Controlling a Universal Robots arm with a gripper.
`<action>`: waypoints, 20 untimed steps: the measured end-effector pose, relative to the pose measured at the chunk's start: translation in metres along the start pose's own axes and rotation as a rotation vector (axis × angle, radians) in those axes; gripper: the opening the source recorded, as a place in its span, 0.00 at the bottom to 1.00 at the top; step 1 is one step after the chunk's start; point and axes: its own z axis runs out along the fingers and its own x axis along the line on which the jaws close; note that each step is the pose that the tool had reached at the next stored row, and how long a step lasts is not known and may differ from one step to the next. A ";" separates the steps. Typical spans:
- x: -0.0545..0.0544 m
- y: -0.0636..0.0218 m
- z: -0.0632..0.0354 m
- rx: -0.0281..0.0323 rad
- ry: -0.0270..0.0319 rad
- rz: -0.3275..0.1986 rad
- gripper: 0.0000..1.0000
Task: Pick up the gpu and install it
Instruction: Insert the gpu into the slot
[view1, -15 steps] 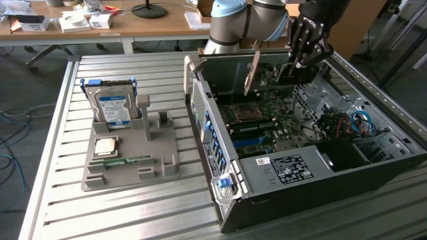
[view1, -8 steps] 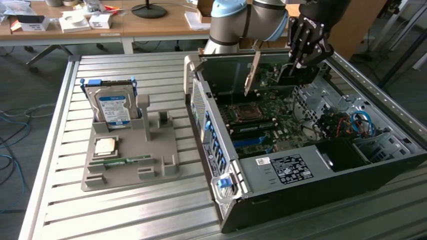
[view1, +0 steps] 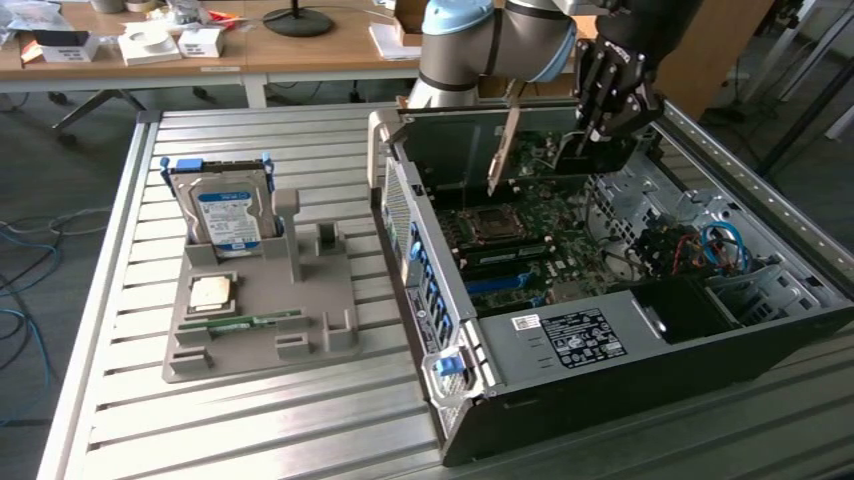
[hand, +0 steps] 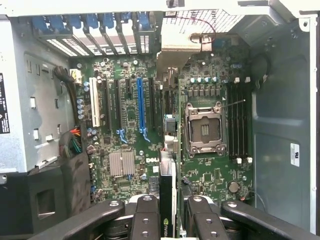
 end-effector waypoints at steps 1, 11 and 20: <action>0.000 0.0000 0.0008 0.0000 0.0000 0.000 0.26; 0.000 0.0002 0.0047 0.0000 0.0001 0.000 0.26; 0.000 0.0002 0.0079 0.0000 0.0000 0.000 0.26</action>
